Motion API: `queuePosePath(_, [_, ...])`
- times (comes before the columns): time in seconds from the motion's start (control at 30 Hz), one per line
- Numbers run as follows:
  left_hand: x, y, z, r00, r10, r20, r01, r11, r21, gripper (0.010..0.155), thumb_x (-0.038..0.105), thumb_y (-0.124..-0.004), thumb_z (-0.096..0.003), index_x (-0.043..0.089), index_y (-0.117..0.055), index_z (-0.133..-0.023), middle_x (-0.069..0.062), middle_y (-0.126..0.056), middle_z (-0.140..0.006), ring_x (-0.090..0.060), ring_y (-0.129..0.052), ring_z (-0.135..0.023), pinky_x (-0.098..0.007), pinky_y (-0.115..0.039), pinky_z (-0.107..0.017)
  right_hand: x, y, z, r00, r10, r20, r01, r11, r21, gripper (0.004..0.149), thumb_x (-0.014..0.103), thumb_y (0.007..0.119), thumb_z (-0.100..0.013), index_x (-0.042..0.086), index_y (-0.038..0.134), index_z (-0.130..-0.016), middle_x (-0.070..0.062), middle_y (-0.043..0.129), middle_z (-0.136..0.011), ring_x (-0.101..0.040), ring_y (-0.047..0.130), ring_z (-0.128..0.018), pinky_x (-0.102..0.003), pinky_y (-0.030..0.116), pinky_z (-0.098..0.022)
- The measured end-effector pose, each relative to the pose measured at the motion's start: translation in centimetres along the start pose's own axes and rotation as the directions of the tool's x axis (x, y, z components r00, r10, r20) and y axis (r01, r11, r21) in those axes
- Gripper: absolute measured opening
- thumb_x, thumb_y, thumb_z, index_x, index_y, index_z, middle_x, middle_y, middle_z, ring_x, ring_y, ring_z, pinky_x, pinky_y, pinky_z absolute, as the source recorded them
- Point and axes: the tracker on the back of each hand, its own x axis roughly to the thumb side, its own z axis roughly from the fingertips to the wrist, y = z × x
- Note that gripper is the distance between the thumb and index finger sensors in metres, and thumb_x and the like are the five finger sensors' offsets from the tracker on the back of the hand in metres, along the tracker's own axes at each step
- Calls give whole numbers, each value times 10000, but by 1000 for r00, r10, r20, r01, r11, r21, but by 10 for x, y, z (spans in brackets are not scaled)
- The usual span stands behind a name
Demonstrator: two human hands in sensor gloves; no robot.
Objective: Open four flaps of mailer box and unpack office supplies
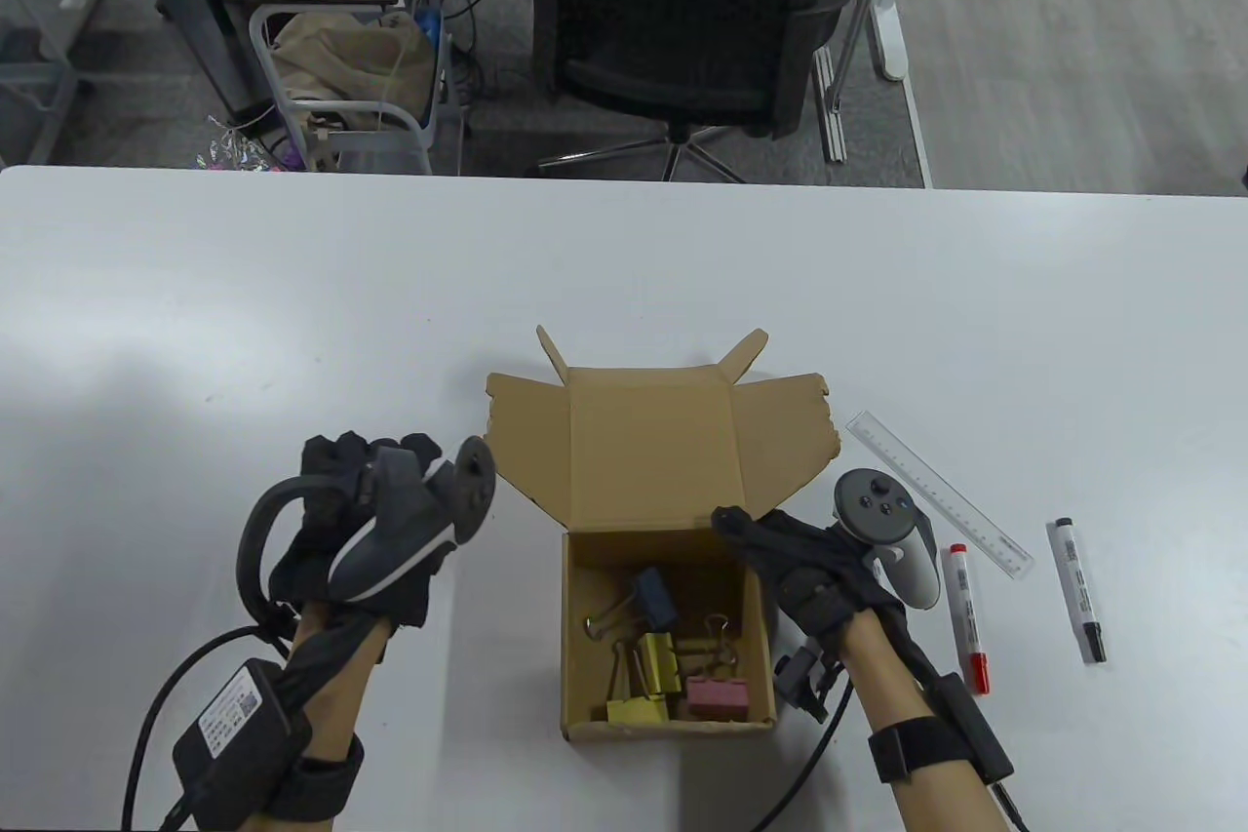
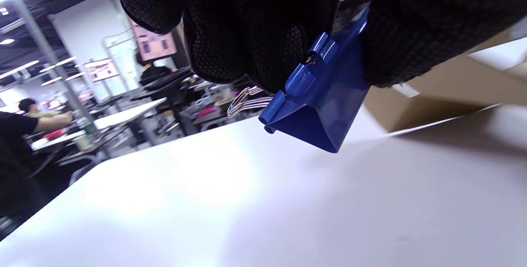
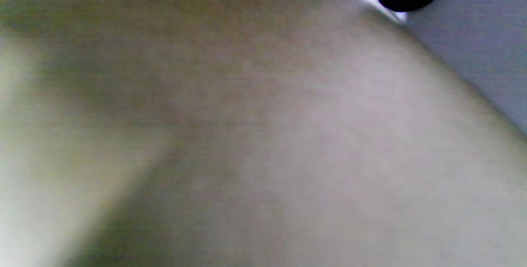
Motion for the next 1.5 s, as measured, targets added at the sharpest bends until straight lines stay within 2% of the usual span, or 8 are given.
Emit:
queuePosePath(0.13, [-26, -18, -22, 998, 7, -55, -12, 996, -87, 682, 559, -897, -409, 219, -721, -972, 27, -945, -886, -281, -885, -921, -567, -603, -818, 0, 0, 0, 1000, 0, 0, 0, 1000, 0, 627, 526, 588, -599, 99, 602, -1057, -267, 712, -1059, -533, 592, -970, -717, 530, -603])
queuePosePath(0.27, [-43, -36, -38, 990, -66, -121, 48, 988, -145, 681, 557, -895, -408, 225, -717, -975, 27, -939, -893, -279, -877, -929, -567, -597, -822, 0, 0, 0, 1000, 0, 1, 0, 1000, 0, 627, 526, 590, -598, 99, 602, -1057, -269, 713, -1058, -535, 591, -970, -717, 530, -602])
queuePosePath(0.4, [-61, -46, -43, 981, -82, -173, 52, 984, -172, 676, 547, -886, -419, 231, -699, -987, 27, -920, -911, -282, -855, -946, -571, -581, -828, 0, 0, 0, 1000, 0, 1, 0, 1000, 0, 626, 524, 592, -597, 100, 603, -1057, -271, 714, -1057, -536, 593, -969, -718, 532, -601])
queuePosePath(0.83, [-62, -58, -46, 958, -141, -249, 72, 961, -268, 659, 513, -847, -454, 243, -650, -1021, 23, -873, -970, -282, -794, -999, -572, -550, -842, 0, 0, -1, 1000, -1, 2, 1, 1000, 2, 625, 526, 592, -598, 101, 606, -1056, -269, 714, -1057, -536, 593, -967, -718, 531, -602])
queuePosePath(1.13, [-53, -59, -39, 963, -138, -233, 81, 968, -238, 617, 473, -820, -498, 271, -634, -1050, 43, -820, -1024, -280, -773, -1019, -559, -556, -840, 0, 0, -1, 1000, -1, 2, 1, 1000, 1, 628, 528, 594, -597, 102, 605, -1058, -271, 713, -1058, -534, 595, -967, -715, 531, -603])
queuePosePath(1.23, [-50, -61, -39, 962, -145, -233, 86, 965, -246, 677, 497, -826, -494, 265, -586, -1083, 30, -773, -1077, -288, -758, -1037, -560, -552, -838, 0, 0, 0, 1000, 0, 3, 0, 1000, 1, 627, 528, 594, -598, 104, 605, -1058, -270, 713, -1058, -534, 594, -968, -715, 531, -603])
queuePosePath(1.4, [-48, -48, -29, 975, -96, -202, 52, 975, -215, 750, 539, -818, -484, 272, -515, -1116, 9, -675, -1163, -324, -707, -1086, -570, -542, -838, 0, 0, 0, 1000, 1, 3, -1, 1000, 1, 626, 529, 592, -599, 104, 604, -1058, -269, 711, -1059, -532, 593, -969, -714, 531, -605])
queuePosePath(1.5, [-45, -25, -14, 988, -7, -156, -18, 987, -159, 774, 564, -807, -481, 275, -491, -1125, 7, -626, -1197, -343, -675, -1109, -579, -533, -838, 0, 0, 0, 1000, 1, 3, -1, 1000, 1, 626, 529, 592, -599, 105, 601, -1060, -269, 710, -1060, -532, 592, -970, -713, 531, -605])
